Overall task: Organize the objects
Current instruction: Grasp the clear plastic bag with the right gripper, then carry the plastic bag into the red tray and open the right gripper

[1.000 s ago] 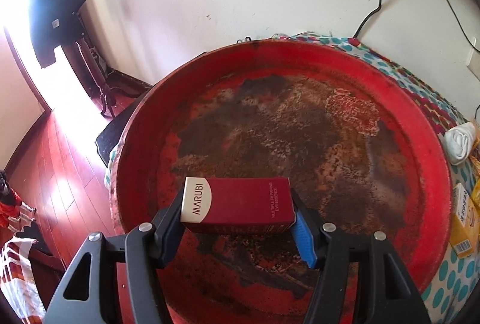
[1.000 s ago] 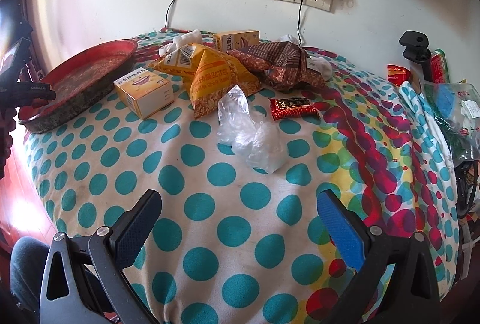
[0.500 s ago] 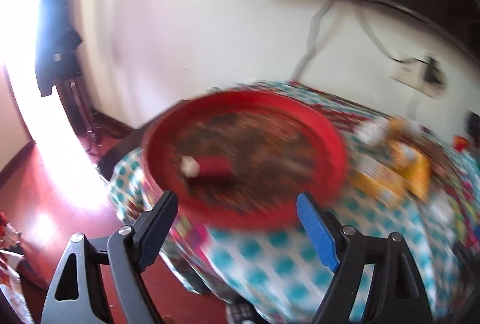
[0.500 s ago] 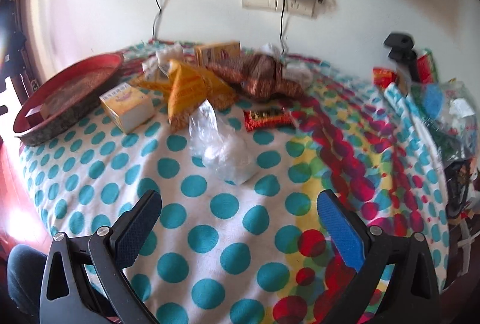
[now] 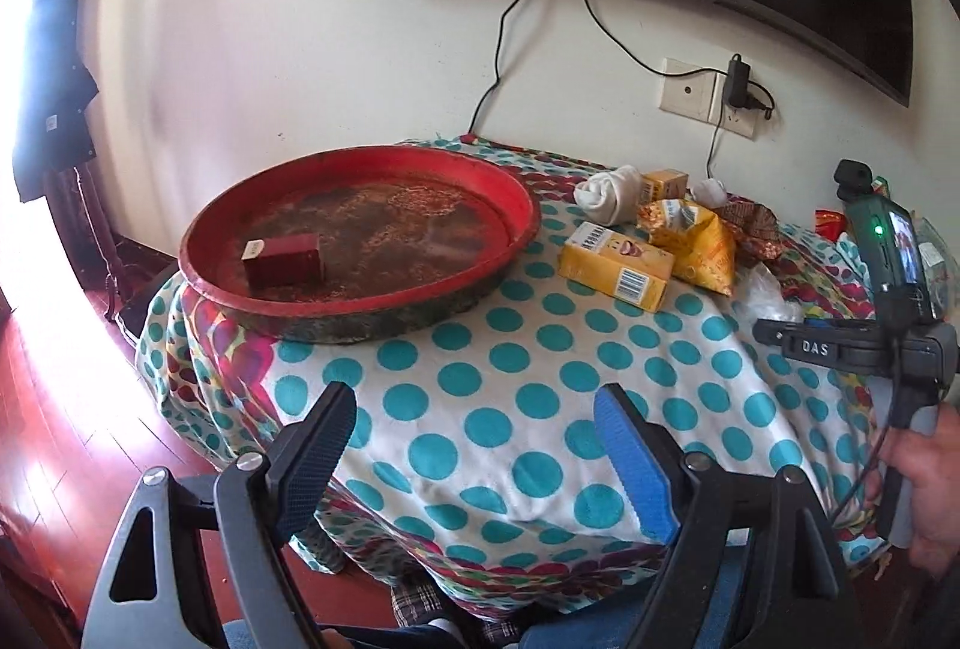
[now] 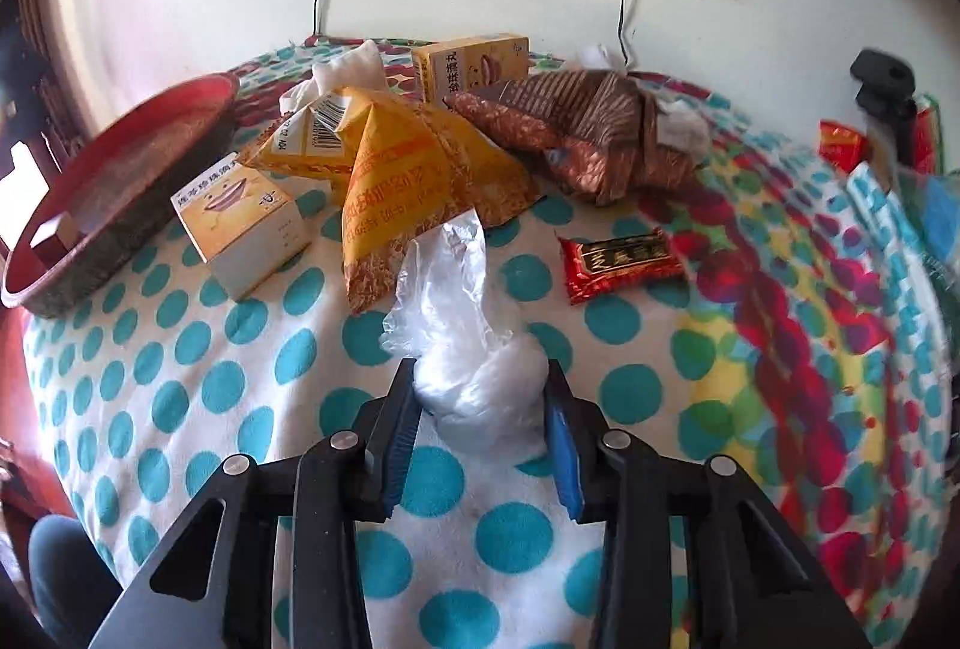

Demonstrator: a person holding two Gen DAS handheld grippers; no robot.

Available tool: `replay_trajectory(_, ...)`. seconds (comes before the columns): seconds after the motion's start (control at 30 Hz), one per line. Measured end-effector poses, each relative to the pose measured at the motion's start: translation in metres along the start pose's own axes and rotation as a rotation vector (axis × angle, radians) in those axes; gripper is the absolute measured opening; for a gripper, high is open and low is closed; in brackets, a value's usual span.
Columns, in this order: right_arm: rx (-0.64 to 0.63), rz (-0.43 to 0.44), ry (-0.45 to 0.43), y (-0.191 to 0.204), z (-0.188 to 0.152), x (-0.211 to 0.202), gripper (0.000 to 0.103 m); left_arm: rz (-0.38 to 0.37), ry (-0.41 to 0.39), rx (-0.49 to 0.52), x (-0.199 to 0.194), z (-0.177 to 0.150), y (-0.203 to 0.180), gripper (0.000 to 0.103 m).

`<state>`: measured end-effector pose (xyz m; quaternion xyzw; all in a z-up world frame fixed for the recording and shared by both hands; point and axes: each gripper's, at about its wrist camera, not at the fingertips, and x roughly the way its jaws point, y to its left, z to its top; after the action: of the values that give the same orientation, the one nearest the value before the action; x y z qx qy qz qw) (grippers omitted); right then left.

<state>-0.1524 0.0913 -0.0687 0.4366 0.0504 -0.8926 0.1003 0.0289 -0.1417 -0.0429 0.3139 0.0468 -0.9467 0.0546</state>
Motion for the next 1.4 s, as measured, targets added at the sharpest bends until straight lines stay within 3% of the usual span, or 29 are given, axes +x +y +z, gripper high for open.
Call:
replay_trajectory(0.13,-0.01,0.0,-0.044,0.001,0.001,-0.01,0.034,0.008,-0.024,0.027,-0.002,-0.001,-0.004,0.084)
replay_trajectory(0.27,-0.019,0.011,-0.085,0.005,0.001,-0.03,0.034,-0.002,-0.017,-0.007,-0.002,0.001,0.002,0.084)
replay_trajectory(0.53,-0.143,0.111,-0.111,0.058,0.014,-0.046,0.034,0.026,-0.024,-0.029,-0.005,0.002,0.009,0.084)
replay_trajectory(0.77,-0.328,0.211,-0.095,0.142,0.036,-0.03,0.034,0.096,0.002,-0.036,0.002,-0.001,0.017,0.084)
replay_trajectory(0.97,-0.425,0.216,-0.088,0.195,0.063,-0.009,0.034,0.161,0.035,-0.107,0.01,-0.002,0.043,0.084)
replay_trajectory(1.23,-0.482,0.229,-0.035,0.243,0.09,0.02,0.034,0.149,0.062,-0.175,0.017,-0.003,0.062,0.084)
replay_trajectory(1.4,-0.517,0.219,-0.02,0.261,0.089,0.036,0.035,0.134,0.074,-0.201,0.02,-0.003,0.067,0.084)
